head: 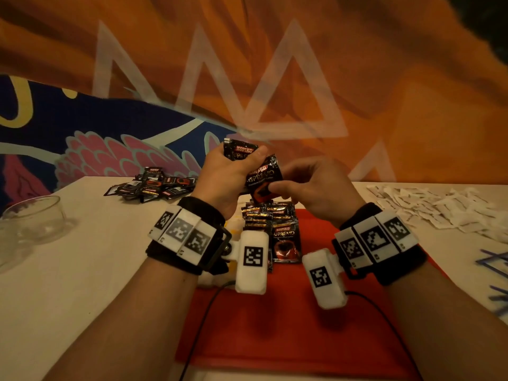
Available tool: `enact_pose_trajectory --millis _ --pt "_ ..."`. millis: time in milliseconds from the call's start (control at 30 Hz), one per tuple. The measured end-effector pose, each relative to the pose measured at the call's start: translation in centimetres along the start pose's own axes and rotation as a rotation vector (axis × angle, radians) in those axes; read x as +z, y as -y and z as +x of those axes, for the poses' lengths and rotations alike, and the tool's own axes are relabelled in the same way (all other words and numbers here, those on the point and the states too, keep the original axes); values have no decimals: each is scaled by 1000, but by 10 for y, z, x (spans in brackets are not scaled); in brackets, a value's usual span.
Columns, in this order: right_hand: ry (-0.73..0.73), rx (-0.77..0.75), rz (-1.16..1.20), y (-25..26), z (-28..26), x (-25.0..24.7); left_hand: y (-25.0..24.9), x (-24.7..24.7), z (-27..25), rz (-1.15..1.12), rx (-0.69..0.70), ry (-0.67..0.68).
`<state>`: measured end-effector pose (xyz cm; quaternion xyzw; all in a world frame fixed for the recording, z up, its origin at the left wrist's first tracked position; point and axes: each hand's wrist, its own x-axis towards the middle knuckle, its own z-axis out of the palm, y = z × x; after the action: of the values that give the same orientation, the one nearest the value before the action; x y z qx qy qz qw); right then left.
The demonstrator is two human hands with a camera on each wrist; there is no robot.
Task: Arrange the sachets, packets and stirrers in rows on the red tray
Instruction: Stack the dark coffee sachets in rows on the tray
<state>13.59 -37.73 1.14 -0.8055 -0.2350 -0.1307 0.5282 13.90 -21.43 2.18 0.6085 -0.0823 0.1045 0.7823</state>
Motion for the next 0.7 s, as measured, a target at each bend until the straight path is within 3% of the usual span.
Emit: enact_pose_trajectory --millis 167,500,700 --pt "68 127 10 -2 -3 -8 -1 -6 7 38 -35 -56" --pt "281 622 -337 -33 -20 -19 -10 -40 24 -148 -162 -84" --pt "361 749 -307 -36 -25 -9 -14 -39 21 -167 -157 -56"
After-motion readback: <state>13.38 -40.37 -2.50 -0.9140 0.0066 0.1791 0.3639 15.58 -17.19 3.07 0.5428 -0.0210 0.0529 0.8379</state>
